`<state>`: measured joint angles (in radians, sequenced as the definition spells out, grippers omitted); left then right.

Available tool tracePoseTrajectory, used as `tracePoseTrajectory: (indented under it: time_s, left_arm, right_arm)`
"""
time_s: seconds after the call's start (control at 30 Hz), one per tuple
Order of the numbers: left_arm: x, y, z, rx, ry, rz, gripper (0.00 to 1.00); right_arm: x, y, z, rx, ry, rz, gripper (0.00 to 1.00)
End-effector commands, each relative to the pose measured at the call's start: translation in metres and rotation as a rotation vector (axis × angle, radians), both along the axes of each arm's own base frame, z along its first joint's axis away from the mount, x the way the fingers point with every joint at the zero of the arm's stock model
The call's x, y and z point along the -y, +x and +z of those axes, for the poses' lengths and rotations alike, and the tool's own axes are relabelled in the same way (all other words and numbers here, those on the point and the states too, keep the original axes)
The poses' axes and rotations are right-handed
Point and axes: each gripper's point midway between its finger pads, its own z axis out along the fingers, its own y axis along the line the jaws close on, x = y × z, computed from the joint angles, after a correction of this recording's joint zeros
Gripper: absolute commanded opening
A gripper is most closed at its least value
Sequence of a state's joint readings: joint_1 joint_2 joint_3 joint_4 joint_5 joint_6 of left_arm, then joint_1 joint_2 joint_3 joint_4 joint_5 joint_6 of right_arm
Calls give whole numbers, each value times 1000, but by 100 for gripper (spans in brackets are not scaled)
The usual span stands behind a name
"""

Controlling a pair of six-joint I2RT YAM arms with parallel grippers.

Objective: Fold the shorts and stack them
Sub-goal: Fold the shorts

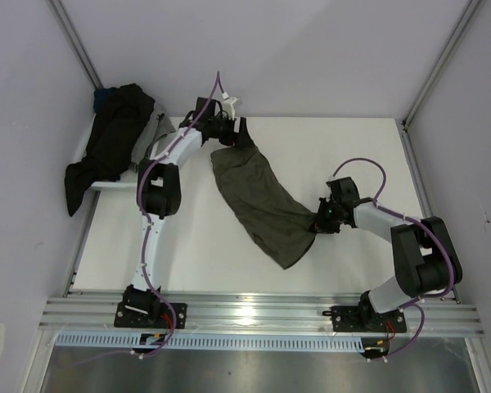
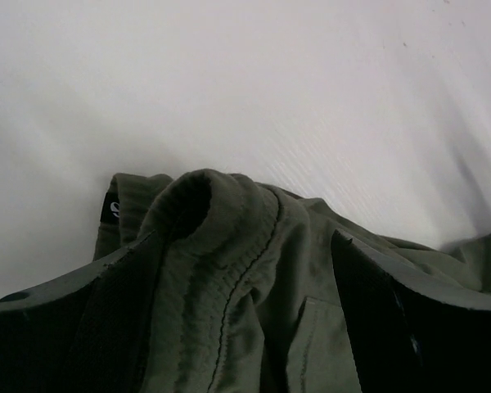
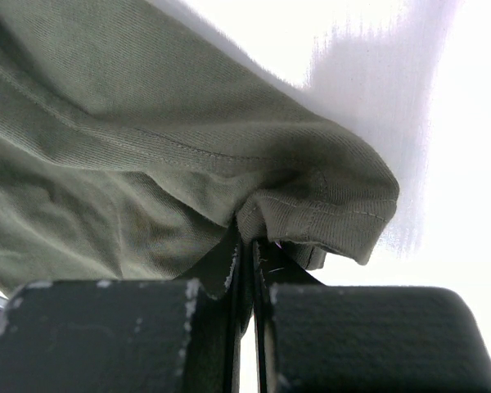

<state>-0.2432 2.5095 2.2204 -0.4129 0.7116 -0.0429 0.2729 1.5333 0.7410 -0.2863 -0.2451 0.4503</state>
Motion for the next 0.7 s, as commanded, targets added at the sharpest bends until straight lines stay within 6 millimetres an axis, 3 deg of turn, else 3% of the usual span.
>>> tracePoseTrajectory:
  time_s: [0.0,0.1,0.27,0.53,0.6,0.63,0.67]
  left_arm:
    - [1,15,4,72,26,13,87]
    - [2,15,4,72,23,12,86]
    - [9,14,3,68,-3,-1,75]
    - [20,11,1,82,-12,-34,72]
    - [24,9,1,80,-23,-47,65]
    - [25,8,0,76,-27,-51,58]
    - [25,9,2,80,-30,-50,45]
  right_arm:
    - [-3,-7,-5,-31,-16,36,0]
    - [-5,-8,-5,-33,-11,40,0]
    - [-6,-7,-6,-35,-13,46,0]
    - [-8,-8,-9,-40,-14,52,0]
    - [-8,-8,-9,-40,-13,53,0]
    - [-8,-7,-9,-39,-12,53,0]
    - [-9,-8,-9,-41,-11,55,0]
